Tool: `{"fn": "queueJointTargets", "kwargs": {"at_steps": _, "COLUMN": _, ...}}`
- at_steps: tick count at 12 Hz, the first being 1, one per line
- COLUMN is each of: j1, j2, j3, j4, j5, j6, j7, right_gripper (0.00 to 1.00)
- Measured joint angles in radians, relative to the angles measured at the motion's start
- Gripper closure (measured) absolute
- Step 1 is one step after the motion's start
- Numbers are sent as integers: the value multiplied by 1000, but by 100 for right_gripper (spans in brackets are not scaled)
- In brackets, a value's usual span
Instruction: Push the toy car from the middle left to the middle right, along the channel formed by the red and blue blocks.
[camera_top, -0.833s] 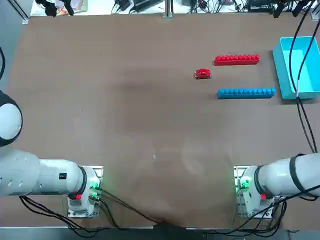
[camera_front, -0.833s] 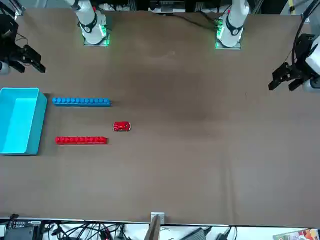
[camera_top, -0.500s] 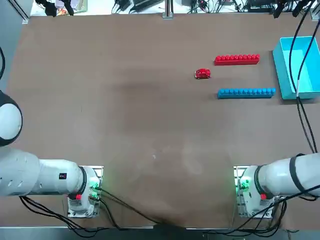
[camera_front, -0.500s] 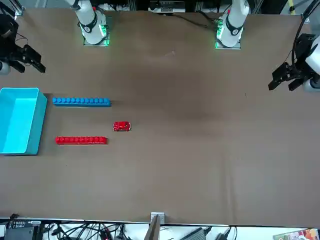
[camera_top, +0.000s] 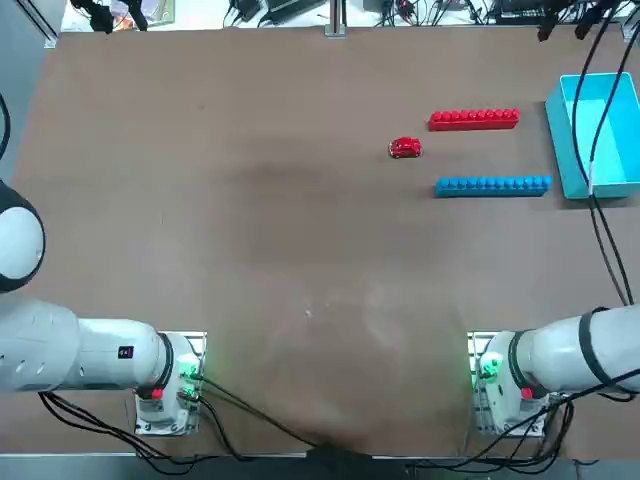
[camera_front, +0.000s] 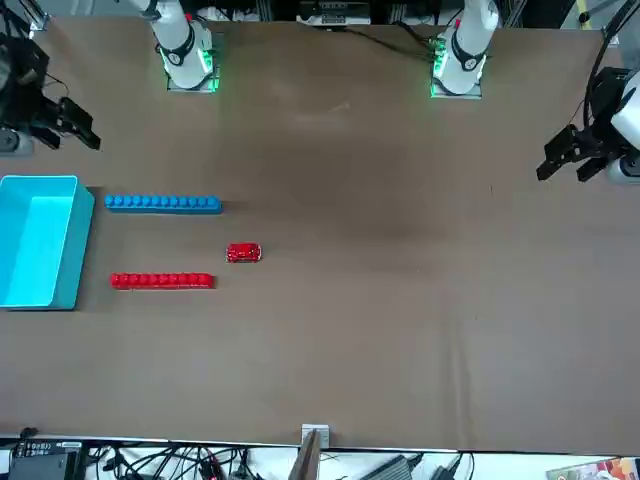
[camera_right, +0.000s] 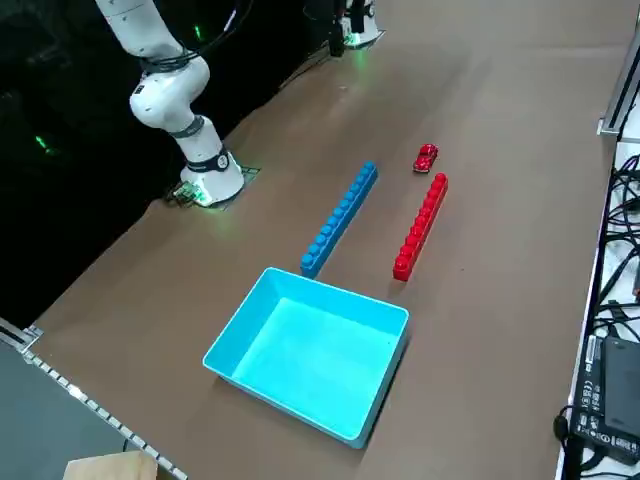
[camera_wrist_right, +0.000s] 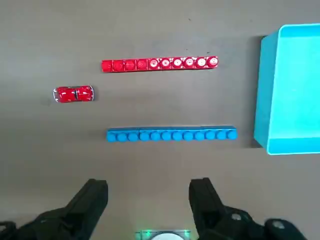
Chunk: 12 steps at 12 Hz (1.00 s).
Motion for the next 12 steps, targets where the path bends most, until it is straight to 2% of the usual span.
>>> {"fn": "queueJointTargets", "kwargs": {"at_steps": 7, "j1": 116, "j2": 26, "j3": 7, "j4": -206, "j5": 3, "j6": 248, "j7": 314, "right_gripper": 0}}
{"fn": "queueJointTargets", "kwargs": {"at_steps": 12, "j1": 219, "j2": 47, "j3": 10, "j4": -409, "j5": 3, "j6": 536, "j7": 603, "right_gripper": 0}}
